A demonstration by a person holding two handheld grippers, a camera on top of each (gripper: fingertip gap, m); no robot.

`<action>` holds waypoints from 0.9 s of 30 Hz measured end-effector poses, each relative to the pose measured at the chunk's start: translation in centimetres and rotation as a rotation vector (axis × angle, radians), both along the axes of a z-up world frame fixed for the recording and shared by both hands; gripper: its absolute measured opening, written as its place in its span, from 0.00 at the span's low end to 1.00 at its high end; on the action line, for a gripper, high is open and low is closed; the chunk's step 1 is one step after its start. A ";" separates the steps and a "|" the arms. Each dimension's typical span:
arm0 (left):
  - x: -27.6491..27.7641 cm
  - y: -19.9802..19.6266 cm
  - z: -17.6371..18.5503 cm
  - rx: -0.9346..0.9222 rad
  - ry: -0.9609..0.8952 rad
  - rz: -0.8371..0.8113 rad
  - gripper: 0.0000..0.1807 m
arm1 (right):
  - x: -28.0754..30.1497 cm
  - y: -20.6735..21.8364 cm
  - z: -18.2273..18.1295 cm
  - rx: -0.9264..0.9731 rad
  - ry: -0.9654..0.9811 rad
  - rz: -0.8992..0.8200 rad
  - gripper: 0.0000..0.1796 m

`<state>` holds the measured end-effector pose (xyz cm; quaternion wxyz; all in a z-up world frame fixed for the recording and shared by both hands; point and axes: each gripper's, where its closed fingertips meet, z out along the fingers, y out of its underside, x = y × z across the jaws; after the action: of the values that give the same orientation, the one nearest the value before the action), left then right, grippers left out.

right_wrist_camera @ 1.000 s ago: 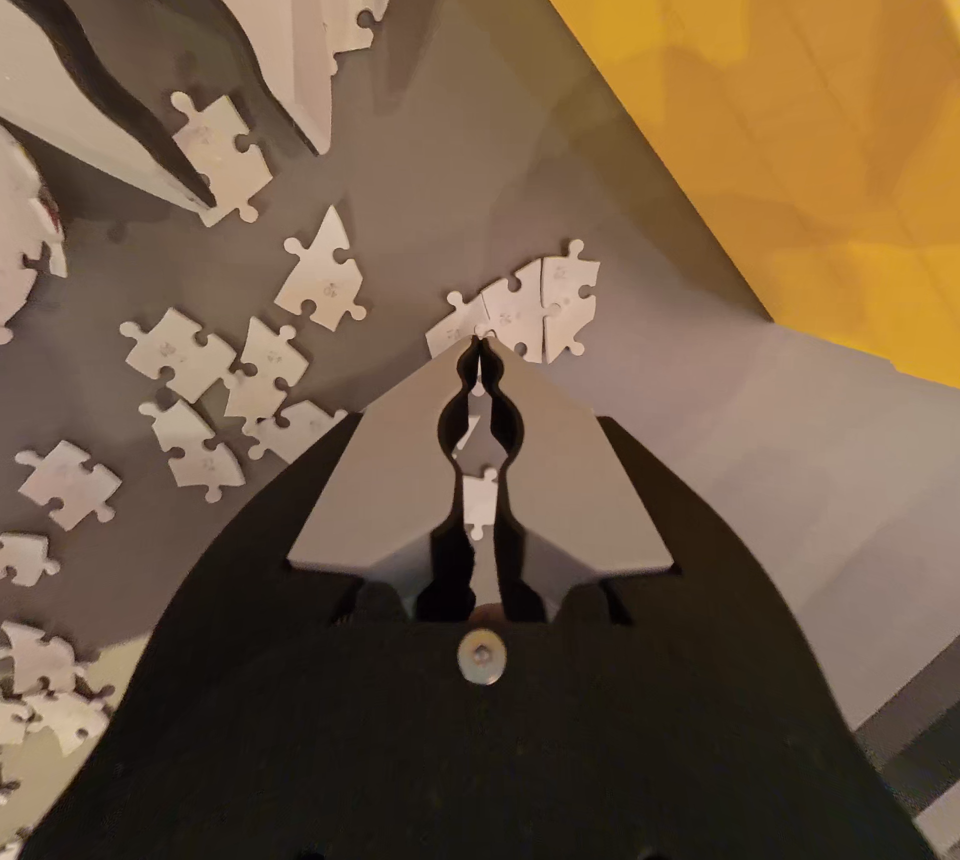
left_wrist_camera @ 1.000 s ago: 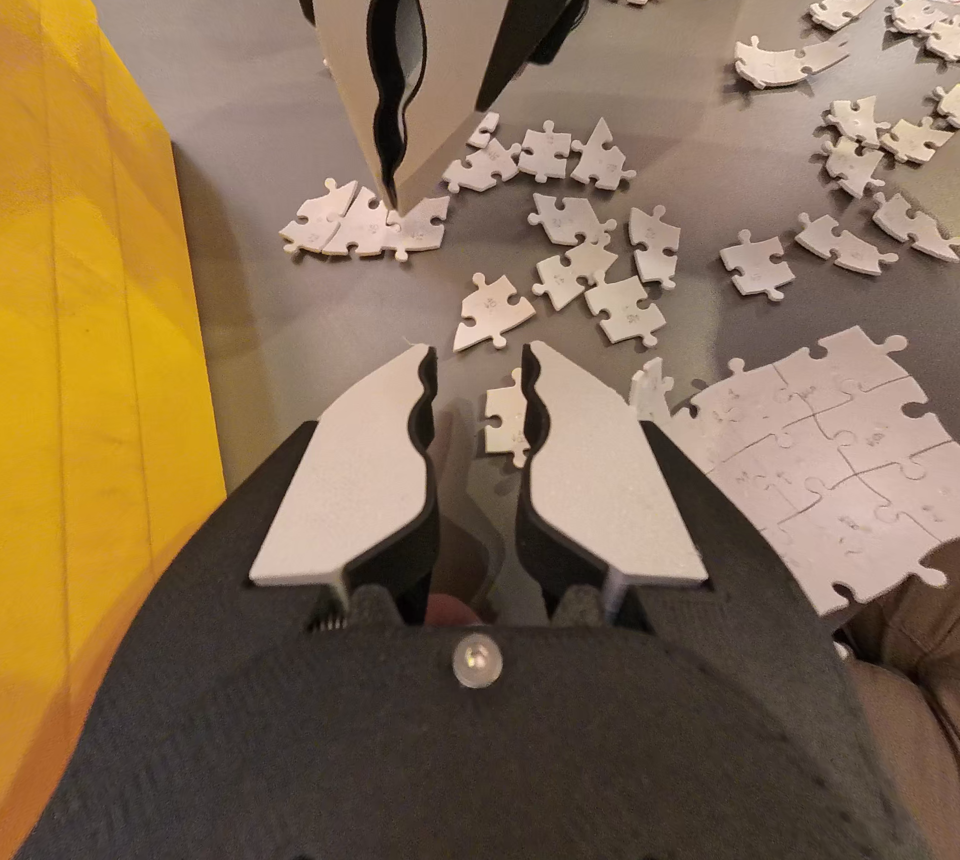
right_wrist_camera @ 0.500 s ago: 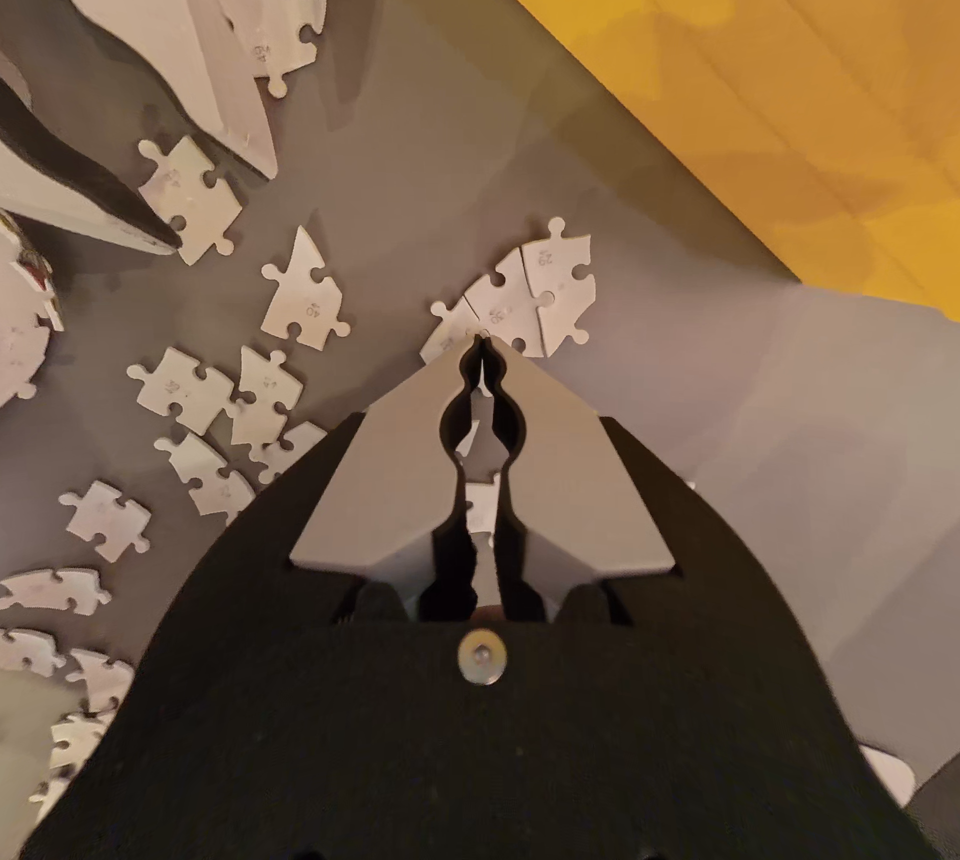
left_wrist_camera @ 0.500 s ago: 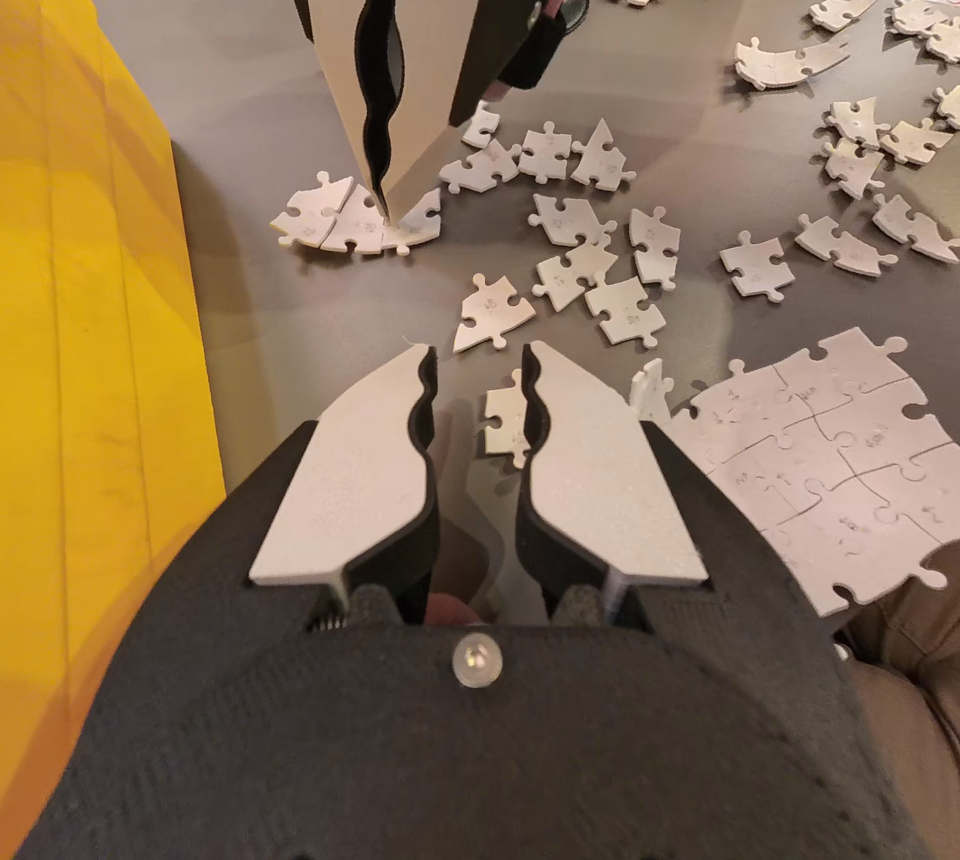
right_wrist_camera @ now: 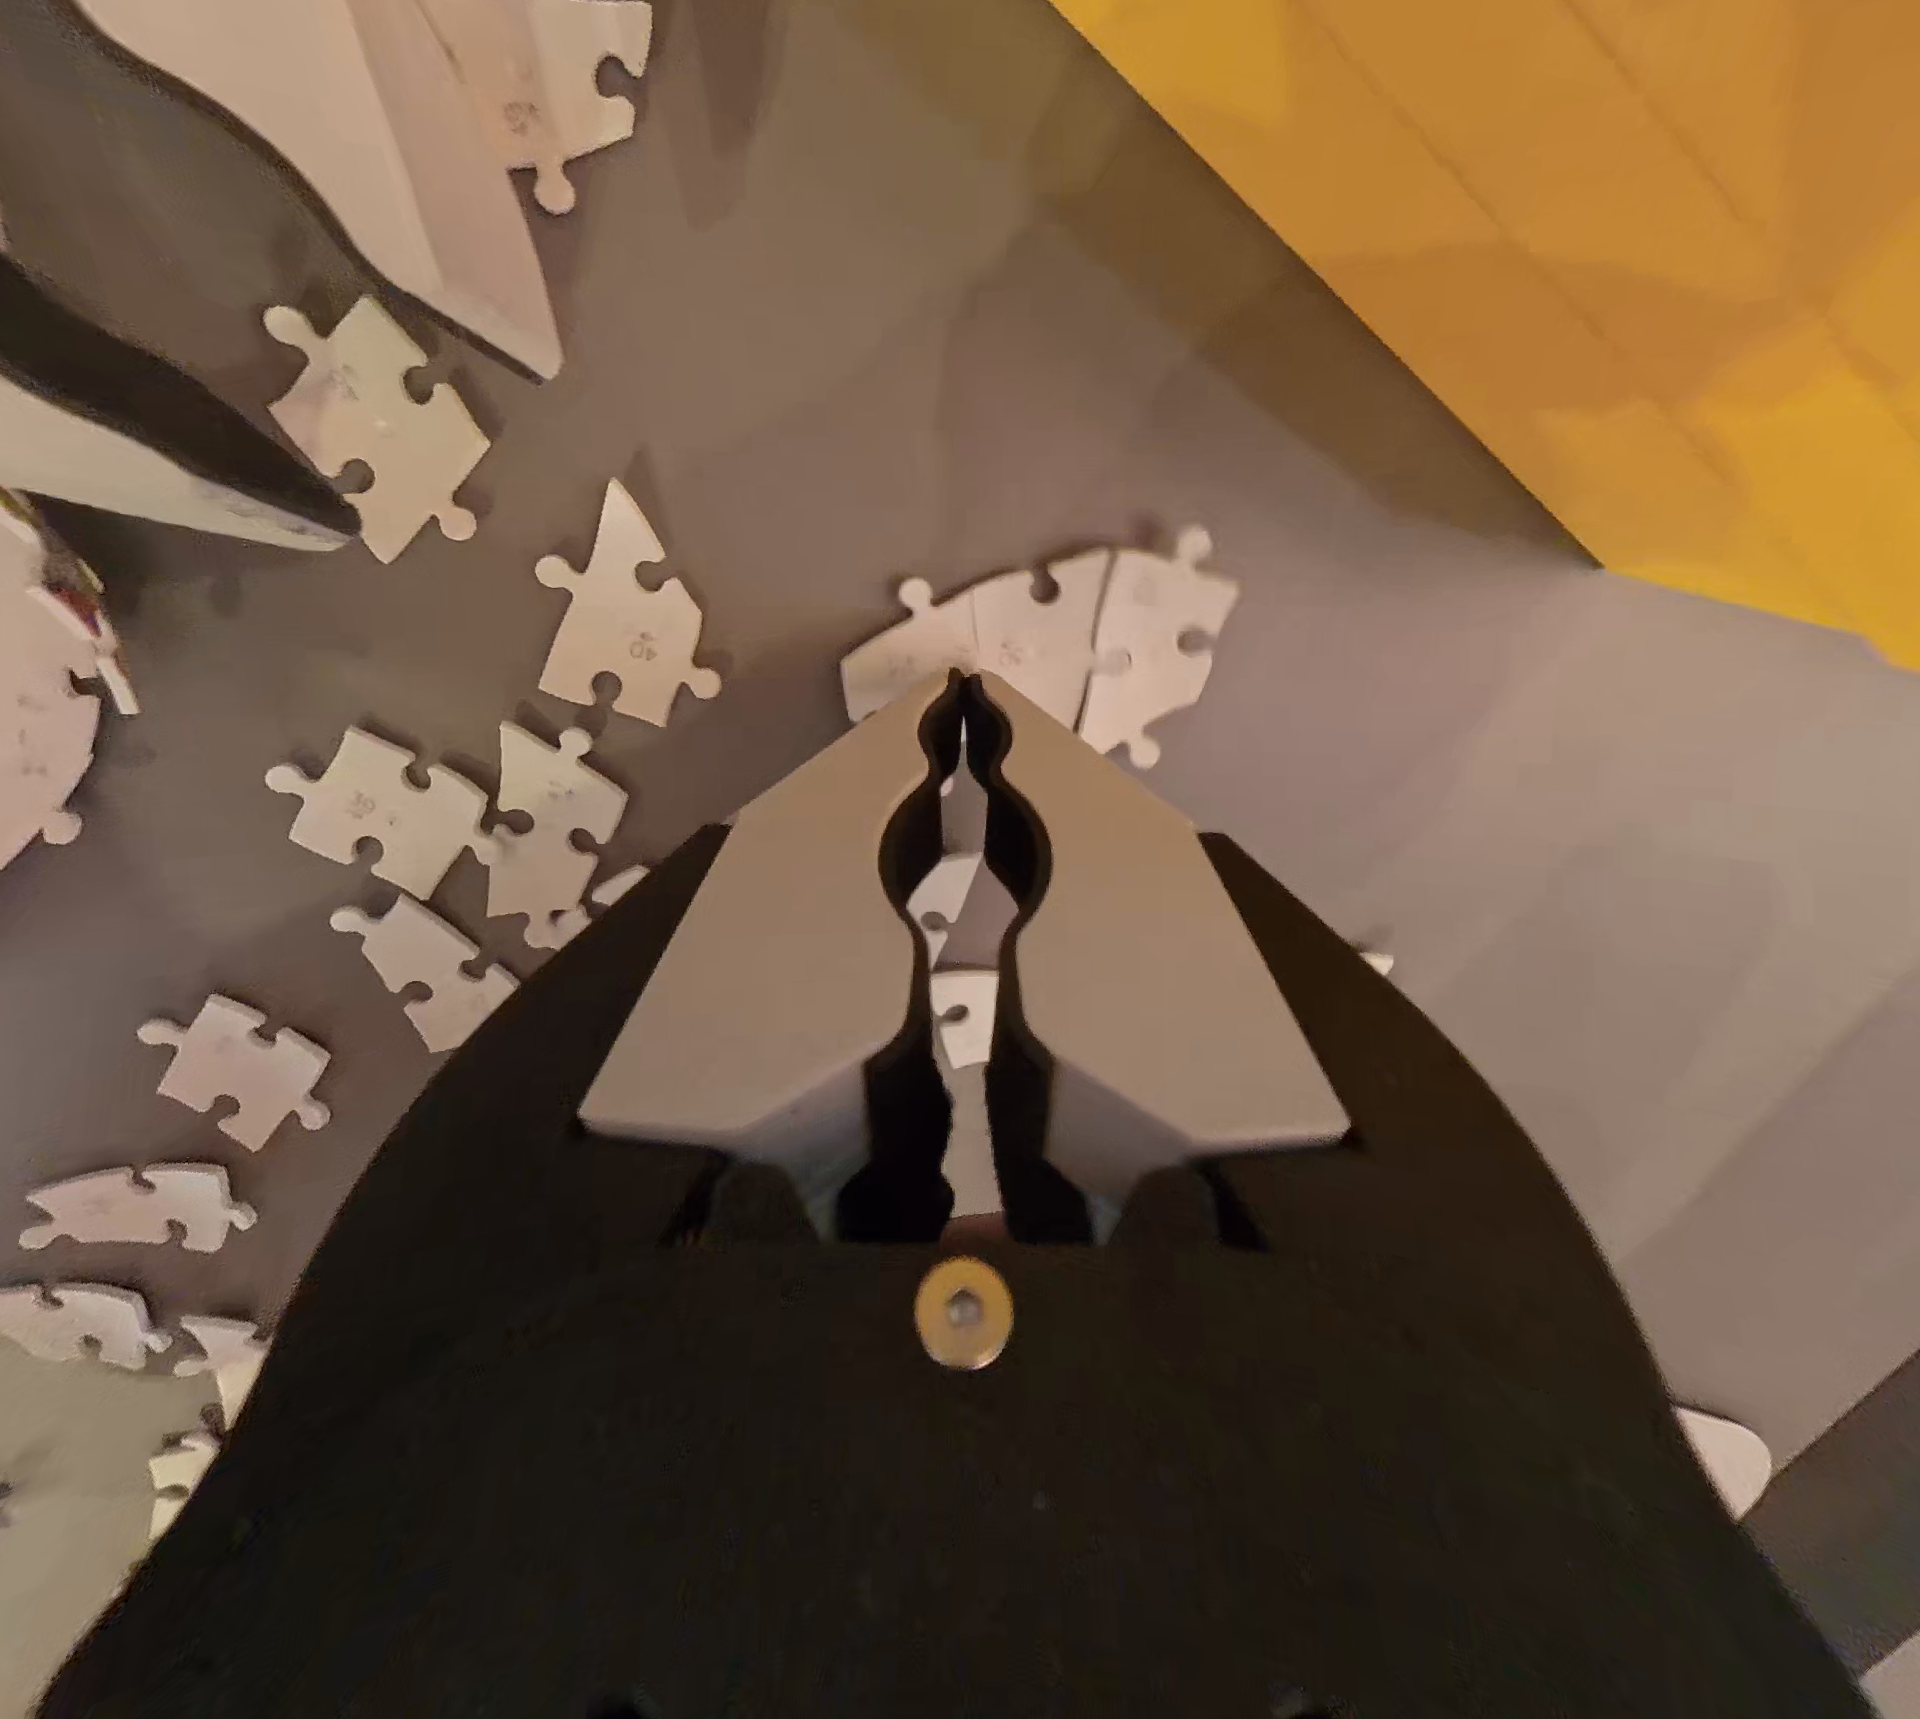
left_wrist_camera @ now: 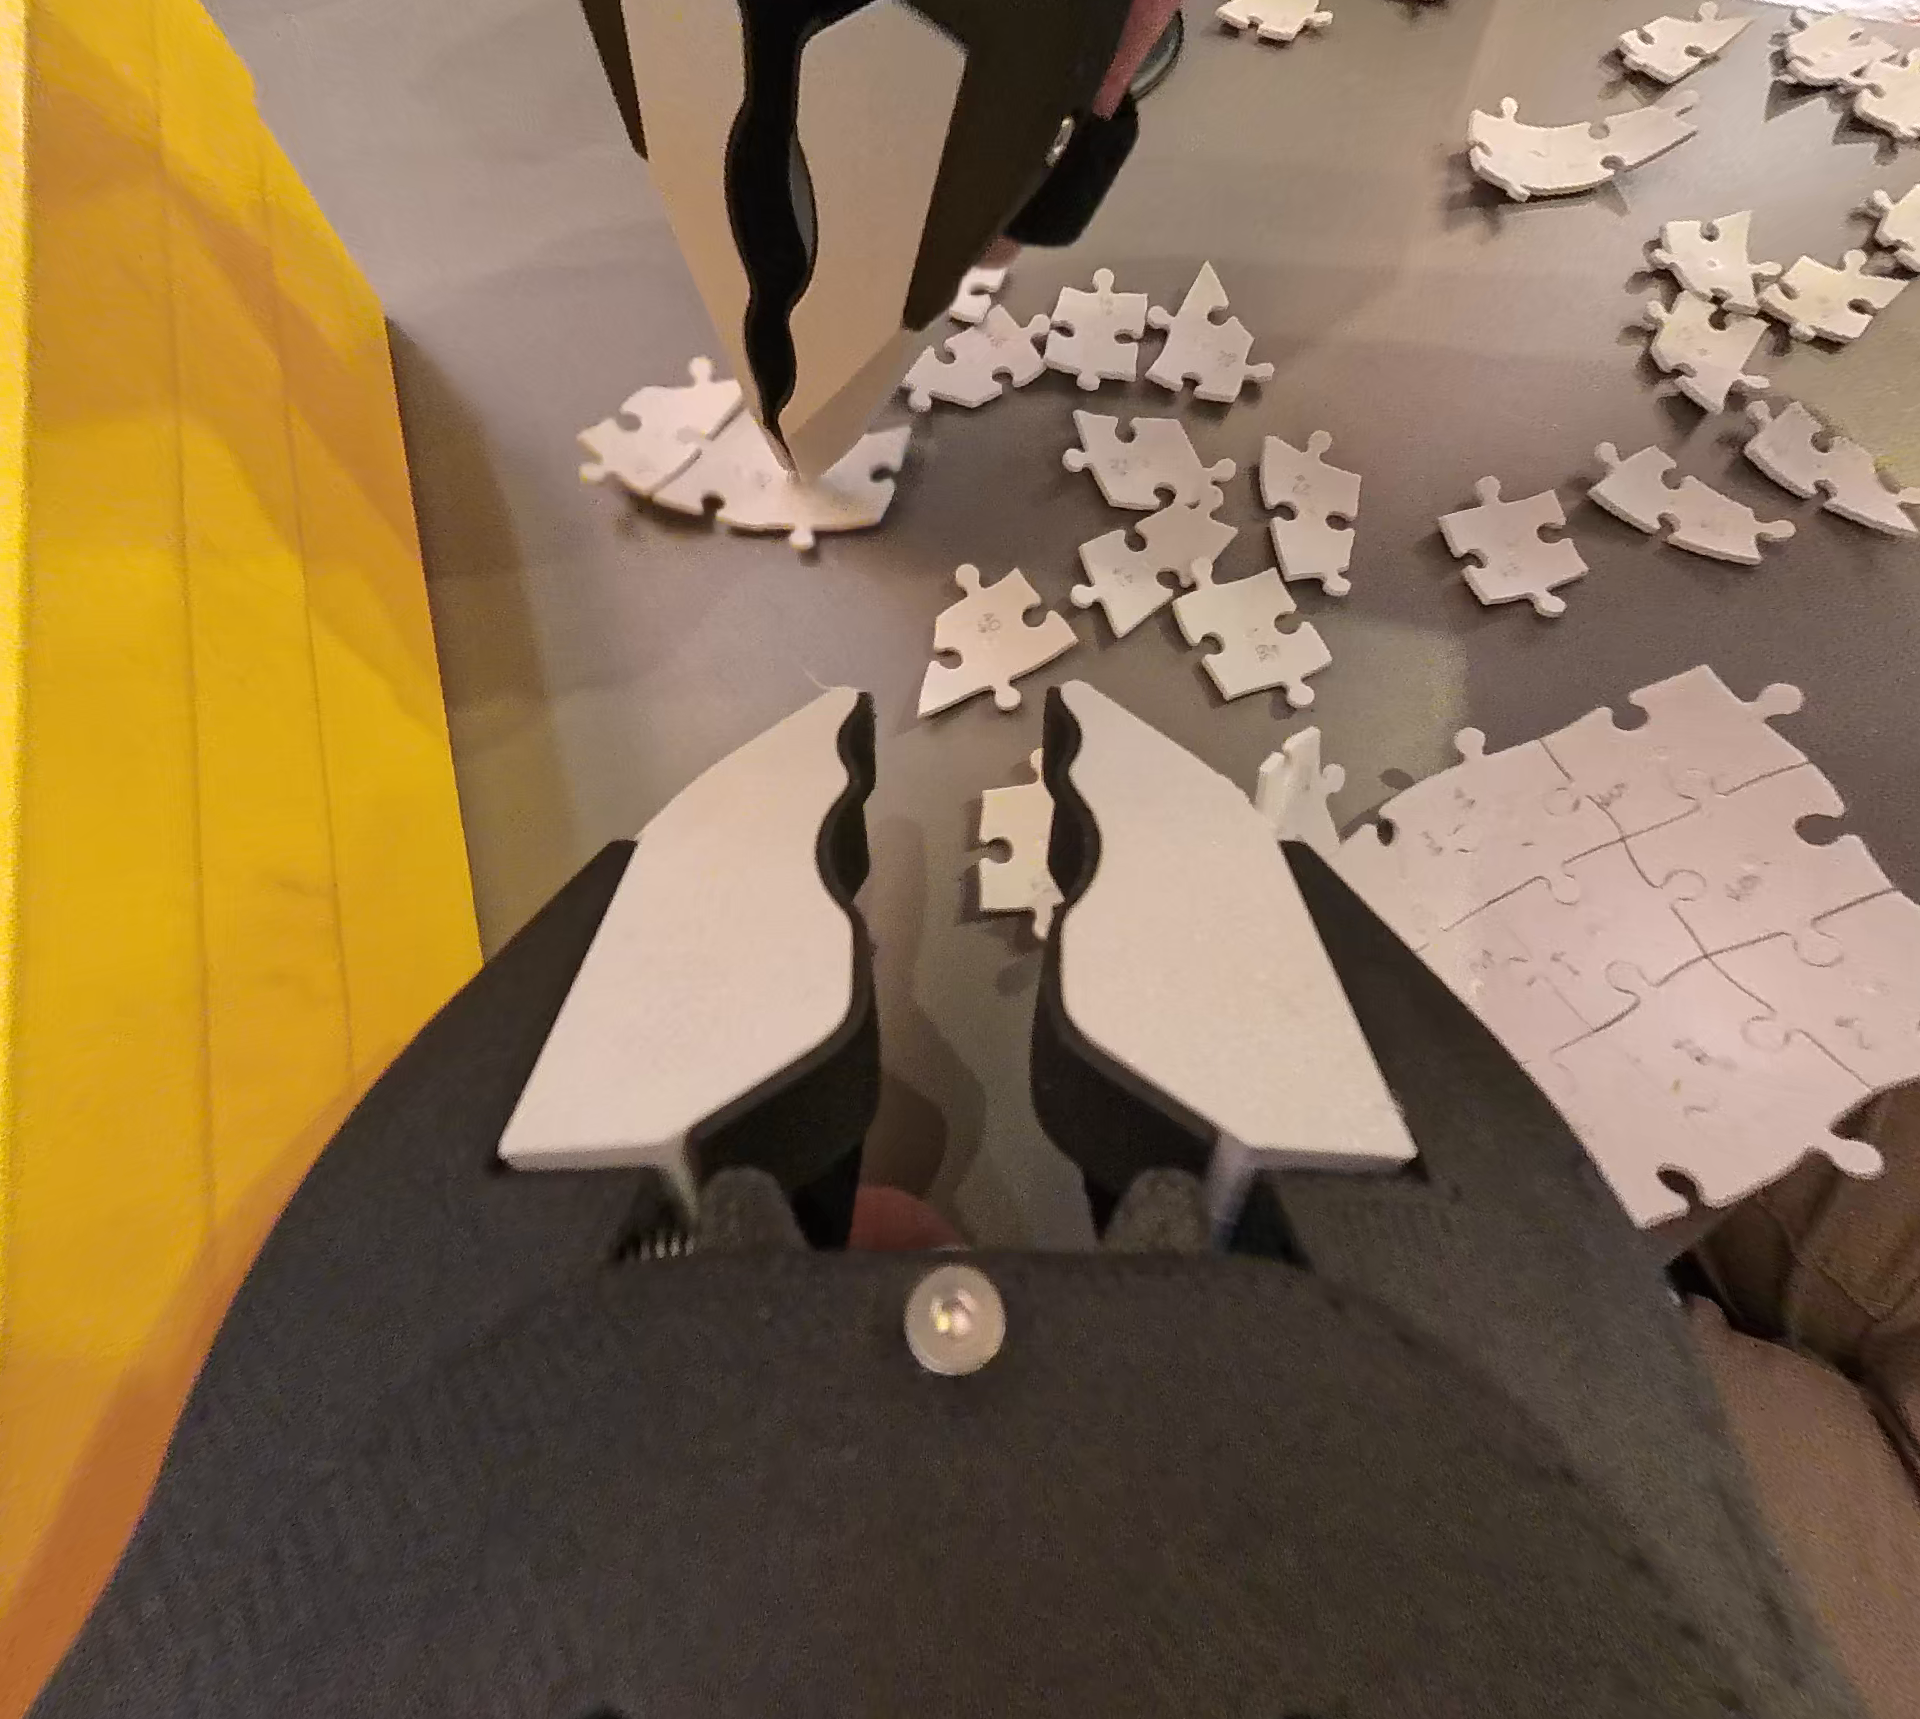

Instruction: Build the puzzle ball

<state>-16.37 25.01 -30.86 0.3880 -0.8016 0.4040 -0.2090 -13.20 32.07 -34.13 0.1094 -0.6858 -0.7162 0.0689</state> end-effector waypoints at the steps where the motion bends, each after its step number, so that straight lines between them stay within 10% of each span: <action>1: 0.0 0.0 0.0 -0.002 0.000 0.001 0.17 | -0.1 -0.1 0.0 0.001 0.007 0.001 0.00; 27: -0.3 0.1 -0.1 -0.001 0.001 0.003 0.17 | -1.7 1.5 2.5 0.006 0.210 -0.172 0.00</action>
<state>-16.62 25.09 -30.95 0.3876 -0.8026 0.4029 -0.2082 -14.90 33.57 -31.61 0.1912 -0.7333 -0.6397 0.1286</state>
